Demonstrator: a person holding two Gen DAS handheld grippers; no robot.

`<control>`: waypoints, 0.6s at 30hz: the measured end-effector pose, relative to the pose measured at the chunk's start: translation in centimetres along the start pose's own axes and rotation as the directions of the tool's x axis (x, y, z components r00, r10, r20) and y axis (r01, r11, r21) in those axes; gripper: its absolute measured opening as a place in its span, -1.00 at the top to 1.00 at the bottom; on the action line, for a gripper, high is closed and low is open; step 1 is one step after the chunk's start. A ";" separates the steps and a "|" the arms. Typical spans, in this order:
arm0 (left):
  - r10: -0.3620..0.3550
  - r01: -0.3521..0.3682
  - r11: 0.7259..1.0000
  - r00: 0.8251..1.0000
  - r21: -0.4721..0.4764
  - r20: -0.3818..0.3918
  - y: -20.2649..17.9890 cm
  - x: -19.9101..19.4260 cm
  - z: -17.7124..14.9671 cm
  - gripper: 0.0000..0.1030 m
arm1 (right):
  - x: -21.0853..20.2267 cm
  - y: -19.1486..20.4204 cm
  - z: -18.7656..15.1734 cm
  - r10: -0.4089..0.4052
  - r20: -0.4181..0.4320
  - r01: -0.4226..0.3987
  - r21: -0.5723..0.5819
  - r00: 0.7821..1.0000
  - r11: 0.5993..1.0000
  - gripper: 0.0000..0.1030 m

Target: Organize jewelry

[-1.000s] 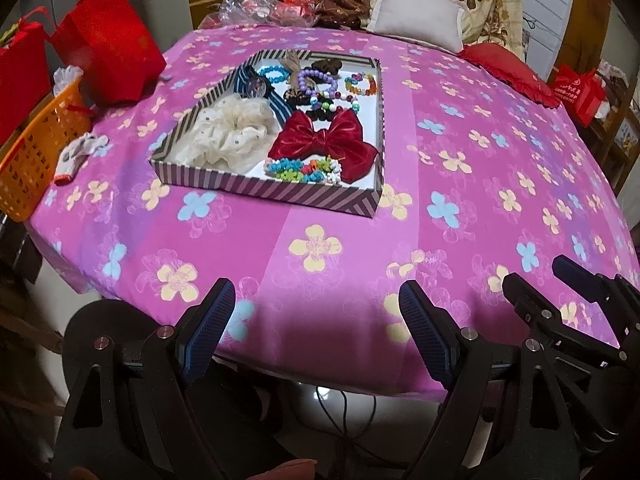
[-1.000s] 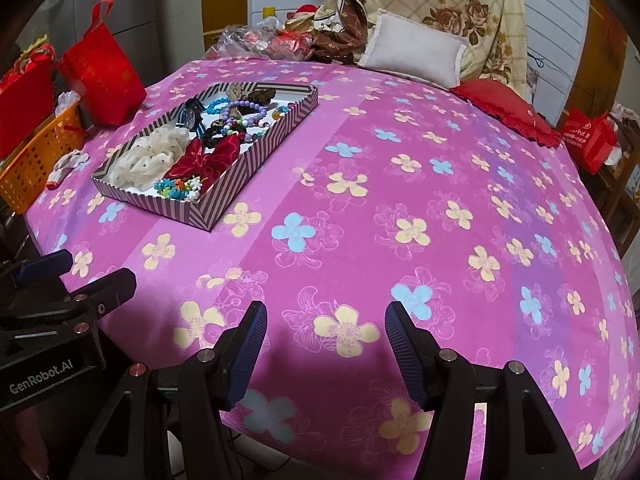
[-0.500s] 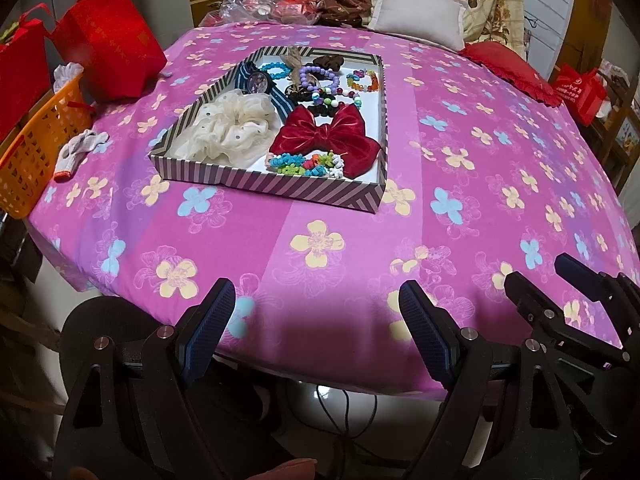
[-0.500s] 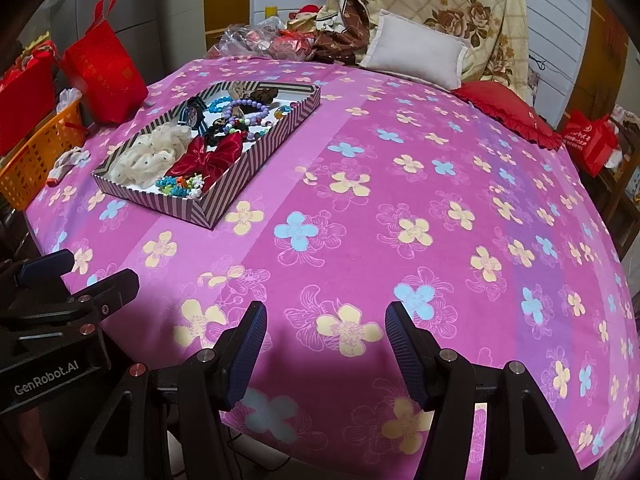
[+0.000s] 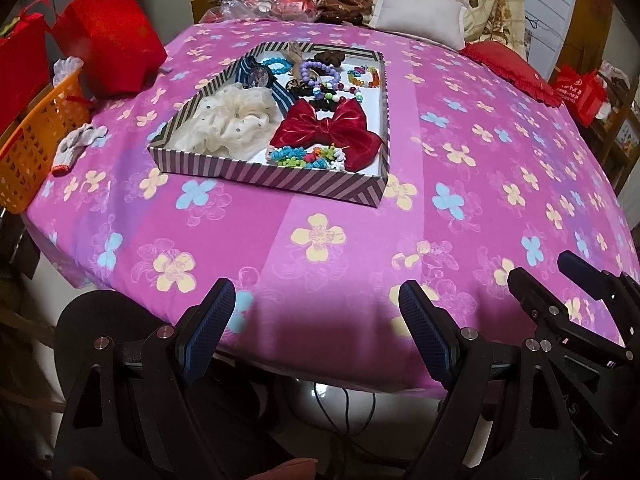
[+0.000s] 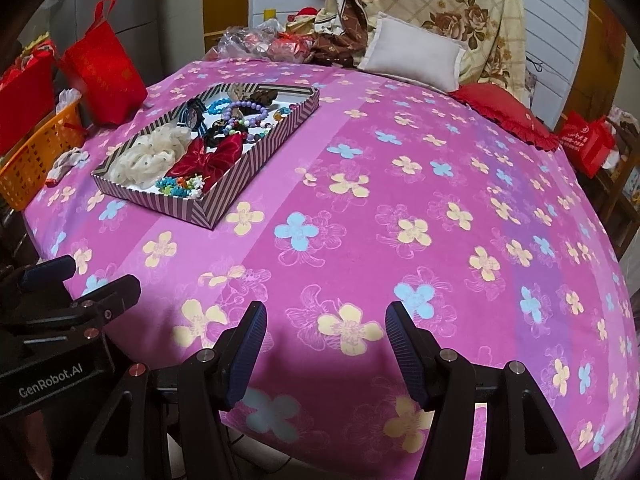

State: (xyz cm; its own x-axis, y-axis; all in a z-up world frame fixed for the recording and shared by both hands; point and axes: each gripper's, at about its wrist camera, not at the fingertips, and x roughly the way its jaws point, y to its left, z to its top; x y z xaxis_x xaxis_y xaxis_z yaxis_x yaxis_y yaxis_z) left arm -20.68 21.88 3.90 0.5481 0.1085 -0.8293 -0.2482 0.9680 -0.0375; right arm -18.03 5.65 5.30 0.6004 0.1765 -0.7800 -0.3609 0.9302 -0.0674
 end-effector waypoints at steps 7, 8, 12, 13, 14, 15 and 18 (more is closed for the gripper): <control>-0.002 0.002 1.000 1.000 -0.010 -0.008 0.3 0.3 -0.1 -0.63 | 0.1 0.3 0.0 0.000 0.002 0.000 -0.011 1.000 1.000 -0.16; -0.001 0.001 1.000 1.000 -0.010 -0.008 0.3 0.3 -0.1 -0.63 | 0.1 0.3 0.0 -0.002 0.003 0.002 -0.010 1.000 1.000 -0.16; -0.001 0.001 1.000 1.000 -0.013 -0.005 0.3 0.2 -0.1 -0.63 | 0.0 0.2 0.1 -0.001 0.009 0.001 -0.004 1.000 1.000 -0.16; -0.001 0.000 1.000 1.000 -0.012 -0.004 0.3 0.2 -0.1 -0.63 | 0.0 0.1 0.1 -0.001 0.011 0.001 -0.001 1.000 1.000 -0.16; -0.001 0.001 1.000 1.000 -0.012 -0.004 0.3 0.2 -0.1 -0.63 | 0.0 0.1 0.1 -0.001 0.012 0.001 -0.002 1.000 1.000 -0.16; -0.004 0.004 1.000 1.000 -0.009 -0.005 0.2 0.2 -0.1 -0.63 | 0.0 0.0 0.1 0.000 0.012 0.000 -0.002 1.000 1.000 -0.16; -0.003 0.003 1.000 1.000 -0.002 -0.006 0.1 0.2 -0.1 -0.63 | 0.0 0.0 0.1 0.000 0.012 0.000 -0.002 1.000 1.000 -0.16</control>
State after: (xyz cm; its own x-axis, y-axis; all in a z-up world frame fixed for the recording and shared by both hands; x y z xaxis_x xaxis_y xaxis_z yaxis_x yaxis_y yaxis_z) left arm -20.63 21.95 3.65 0.5444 0.1044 -0.8323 -0.2484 0.9678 -0.0411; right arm -17.97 5.66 5.37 0.6089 0.1807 -0.7724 -0.3627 0.9294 -0.0685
